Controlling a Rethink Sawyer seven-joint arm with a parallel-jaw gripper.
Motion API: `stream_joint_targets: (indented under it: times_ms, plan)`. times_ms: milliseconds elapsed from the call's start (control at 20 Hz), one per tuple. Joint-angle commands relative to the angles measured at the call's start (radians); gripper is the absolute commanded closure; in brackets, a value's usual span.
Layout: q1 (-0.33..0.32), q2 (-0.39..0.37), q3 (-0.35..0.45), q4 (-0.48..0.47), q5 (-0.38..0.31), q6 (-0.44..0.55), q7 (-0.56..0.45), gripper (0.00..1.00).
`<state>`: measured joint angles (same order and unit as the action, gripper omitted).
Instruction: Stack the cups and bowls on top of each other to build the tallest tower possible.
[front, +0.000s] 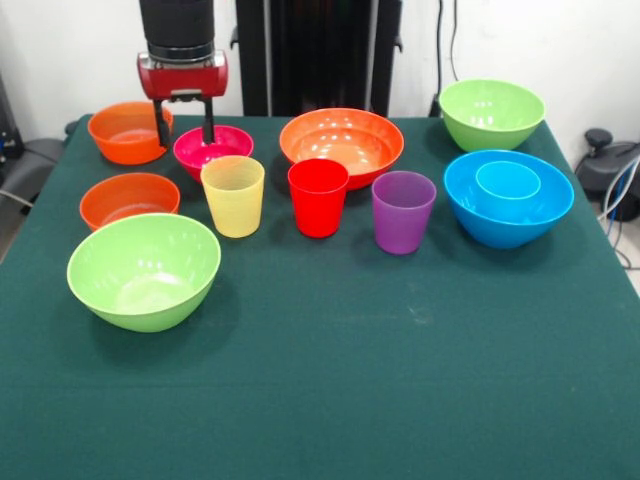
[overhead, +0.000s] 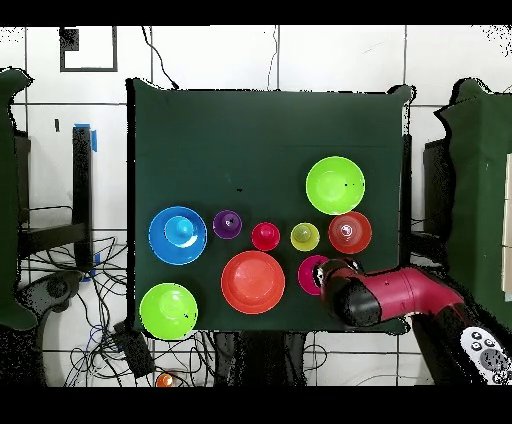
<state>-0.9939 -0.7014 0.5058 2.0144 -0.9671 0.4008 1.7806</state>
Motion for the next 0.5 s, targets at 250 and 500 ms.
stream_joint_targets:
  times_ms: [250, 500]
  plan:
    - [-0.004, 0.145, 0.026, -0.055, -0.084, 0.050, -0.186, 0.00]
    - [0.005, 0.145, 0.020, -0.063, -0.094, 0.068, -0.193, 0.00]
